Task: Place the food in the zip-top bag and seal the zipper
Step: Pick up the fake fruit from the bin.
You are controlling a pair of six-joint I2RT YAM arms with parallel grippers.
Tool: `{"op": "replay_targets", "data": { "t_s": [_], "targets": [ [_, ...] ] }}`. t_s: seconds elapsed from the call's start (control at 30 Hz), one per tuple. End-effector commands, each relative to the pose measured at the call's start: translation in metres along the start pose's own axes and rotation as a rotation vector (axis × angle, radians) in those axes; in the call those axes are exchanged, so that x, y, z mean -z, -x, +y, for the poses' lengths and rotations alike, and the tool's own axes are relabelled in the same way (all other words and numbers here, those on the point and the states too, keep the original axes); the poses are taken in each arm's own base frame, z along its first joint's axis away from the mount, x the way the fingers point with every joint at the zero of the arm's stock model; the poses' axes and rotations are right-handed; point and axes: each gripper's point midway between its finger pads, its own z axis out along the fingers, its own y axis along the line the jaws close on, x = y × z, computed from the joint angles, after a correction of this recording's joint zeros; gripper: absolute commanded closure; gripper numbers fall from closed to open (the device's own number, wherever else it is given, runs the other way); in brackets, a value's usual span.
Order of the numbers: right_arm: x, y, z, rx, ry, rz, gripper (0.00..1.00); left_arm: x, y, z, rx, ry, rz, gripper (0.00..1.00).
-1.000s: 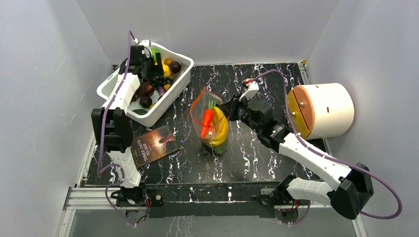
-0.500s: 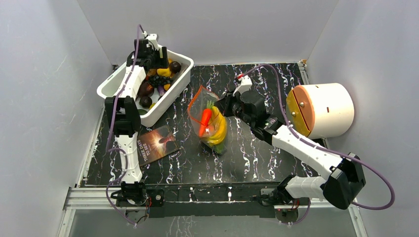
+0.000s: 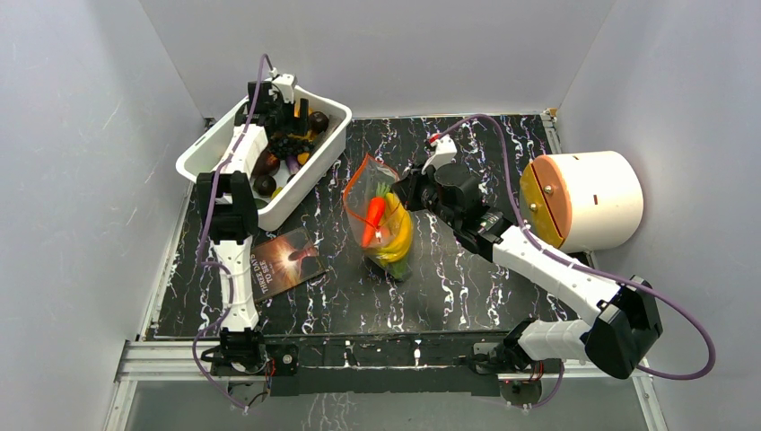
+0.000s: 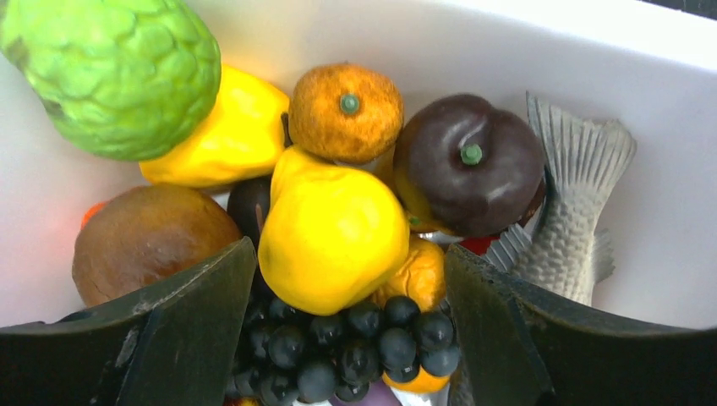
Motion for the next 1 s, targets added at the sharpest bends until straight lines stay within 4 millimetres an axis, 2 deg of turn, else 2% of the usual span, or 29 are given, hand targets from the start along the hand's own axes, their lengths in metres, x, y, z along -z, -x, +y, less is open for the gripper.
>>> {"op": "replay_targets", "data": {
  "t_s": [0.0, 0.1, 0.2, 0.33, 0.57, 0.77, 0.97],
  "targets": [
    [0.002, 0.041, 0.014, 0.013, 0.040, -0.103, 1.00, -0.007, 0.021, 0.009, -0.039, -0.008, -0.082, 0.19],
    [0.000, 0.038, 0.014, 0.011, 0.040, -0.098, 1.00, -0.015, 0.023, 0.009, -0.037, -0.024, -0.088, 0.19],
    [-0.003, 0.036, 0.012, 0.004, 0.038, -0.095, 1.00, -0.020, 0.016, 0.009, -0.030, -0.023, -0.072, 0.20],
    [-0.004, 0.037, 0.012, 0.000, 0.042, -0.100, 1.00, -0.017, 0.013, 0.006, -0.034, -0.033, -0.069, 0.27],
    [-0.004, 0.034, 0.014, -0.011, 0.056, -0.096, 1.00, 0.008, 0.027, -0.005, 0.003, -0.060, -0.097, 0.44],
    [0.005, 0.028, 0.015, -0.057, 0.073, -0.091, 1.00, 0.022, 0.027, -0.011, 0.036, -0.060, -0.091, 0.58],
    [0.017, 0.027, 0.014, -0.086, 0.080, -0.100, 1.00, 0.040, 0.029, -0.017, 0.075, -0.065, -0.085, 0.61]
  ]
}}
